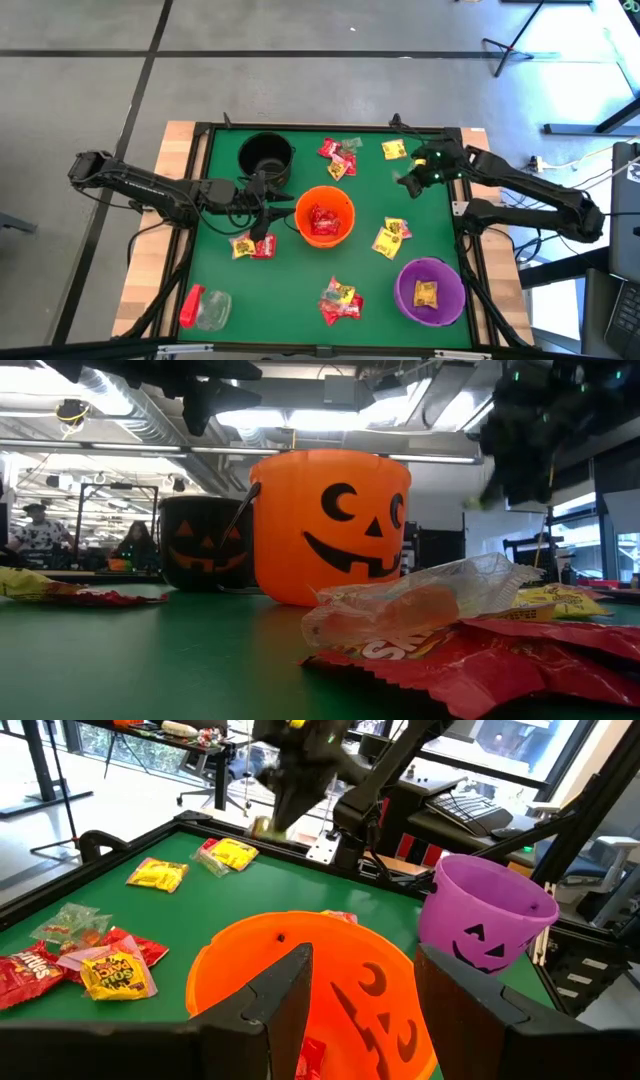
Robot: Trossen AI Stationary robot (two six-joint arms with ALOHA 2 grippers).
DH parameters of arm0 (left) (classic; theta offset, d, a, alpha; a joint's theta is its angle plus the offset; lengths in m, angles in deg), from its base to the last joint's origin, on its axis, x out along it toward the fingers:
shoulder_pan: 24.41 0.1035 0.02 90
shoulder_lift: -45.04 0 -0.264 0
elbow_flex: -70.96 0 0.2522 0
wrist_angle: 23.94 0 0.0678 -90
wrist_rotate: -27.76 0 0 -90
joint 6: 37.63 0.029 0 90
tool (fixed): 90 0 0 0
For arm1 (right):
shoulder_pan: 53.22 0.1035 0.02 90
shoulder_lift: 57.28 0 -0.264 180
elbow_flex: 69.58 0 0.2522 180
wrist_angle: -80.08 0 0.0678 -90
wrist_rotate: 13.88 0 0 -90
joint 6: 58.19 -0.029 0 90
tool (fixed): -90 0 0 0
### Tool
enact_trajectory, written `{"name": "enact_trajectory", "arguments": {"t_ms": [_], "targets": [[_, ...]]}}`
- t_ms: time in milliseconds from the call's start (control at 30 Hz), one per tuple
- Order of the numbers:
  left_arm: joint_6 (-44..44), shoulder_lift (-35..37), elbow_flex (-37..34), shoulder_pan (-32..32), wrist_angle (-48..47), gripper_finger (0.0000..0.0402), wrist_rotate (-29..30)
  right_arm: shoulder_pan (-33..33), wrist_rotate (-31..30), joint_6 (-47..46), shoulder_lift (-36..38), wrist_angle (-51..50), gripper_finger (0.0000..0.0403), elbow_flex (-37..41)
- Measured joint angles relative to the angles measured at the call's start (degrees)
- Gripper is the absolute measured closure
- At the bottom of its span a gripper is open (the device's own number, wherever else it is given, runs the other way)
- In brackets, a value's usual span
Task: Sort candy
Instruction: Put the green candy into the orange bin
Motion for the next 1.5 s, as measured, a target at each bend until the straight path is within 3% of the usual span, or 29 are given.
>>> {"name": "enact_trajectory", "arguments": {"t_ms": [267,600,1067,1500], "targets": [[0.0,0.0,0.0,0.0,0.0,0.0234,0.8,14.1,-8.5,-0.1,-2.4,3.6,0.0389,-10.4],[1.5,0.0,0.0,0.0,0.0,0.0234,1.0,24.7,-11.4,-0.6,-11.6,7.2,0.0388,-14.0],[1.5,0.0,0.0,0.0,0.0,0.0234,1.0,29.0,-14.4,0.2,-20.2,7.6,0.0388,-18.2],[1.5,0.0,0.0,0.0,0.0,0.0234,1.5,28.9,-14.4,1.7,-22.2,10.7,0.0388,-18.5]]}}
